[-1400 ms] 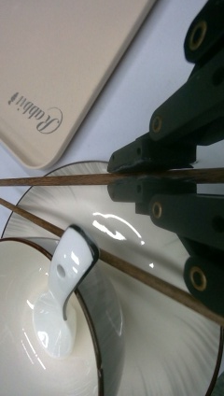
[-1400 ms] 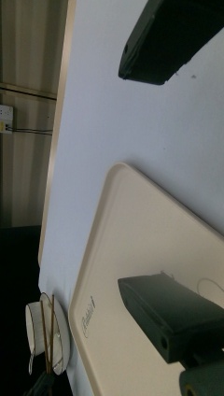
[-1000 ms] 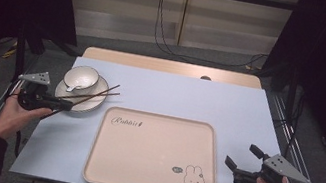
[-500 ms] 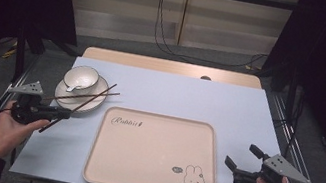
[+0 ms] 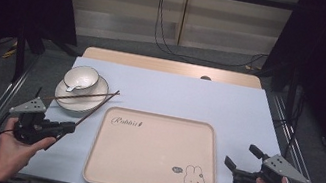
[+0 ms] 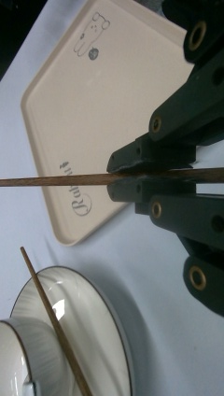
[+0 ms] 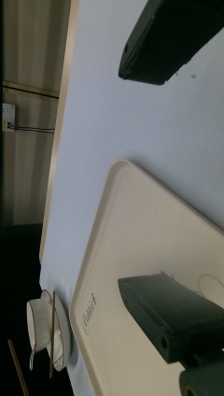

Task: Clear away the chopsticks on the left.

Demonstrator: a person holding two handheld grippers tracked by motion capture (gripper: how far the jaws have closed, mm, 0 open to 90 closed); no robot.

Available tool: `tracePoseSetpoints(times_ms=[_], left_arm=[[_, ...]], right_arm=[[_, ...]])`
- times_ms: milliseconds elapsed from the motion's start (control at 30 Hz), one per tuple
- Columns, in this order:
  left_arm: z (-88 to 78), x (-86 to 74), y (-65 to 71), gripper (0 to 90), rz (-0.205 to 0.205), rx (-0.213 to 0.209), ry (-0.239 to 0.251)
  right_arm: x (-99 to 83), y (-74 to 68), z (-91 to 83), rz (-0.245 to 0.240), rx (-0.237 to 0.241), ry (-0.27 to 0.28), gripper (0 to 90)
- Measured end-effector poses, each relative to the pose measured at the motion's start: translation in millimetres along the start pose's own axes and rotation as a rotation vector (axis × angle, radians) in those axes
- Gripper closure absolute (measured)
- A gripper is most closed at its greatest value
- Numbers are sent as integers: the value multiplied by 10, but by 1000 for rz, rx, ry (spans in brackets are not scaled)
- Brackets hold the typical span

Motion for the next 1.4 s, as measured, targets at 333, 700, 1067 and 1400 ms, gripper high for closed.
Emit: tracePoseSetpoints(times_ms=[333,700,1067,1400], left_arm=[[141,-86,232,848,-92,68,15],[386,-162,360,848,-175,178,-7],[658,-311,393,848,-226,219,-82],[857,-383,365,847,-260,238,-155]], right_arm=[[-2,-5,21,-9,4,-4,18],[-1,-18,36,-4,4,-6,19],[-8,-22,38,-11,9,-11,20],[-12,-23,45,-18,9,-13,22]])
Point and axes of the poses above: each handheld gripper's, and its own axes: z roughly forward along the jaws, x roughly out of its top, y roughly to its right, the point moved 9 cm from there along z, roughly forward along the jaws, and after that the axes turned 4 degrees about -x, right-handed, at the moved point
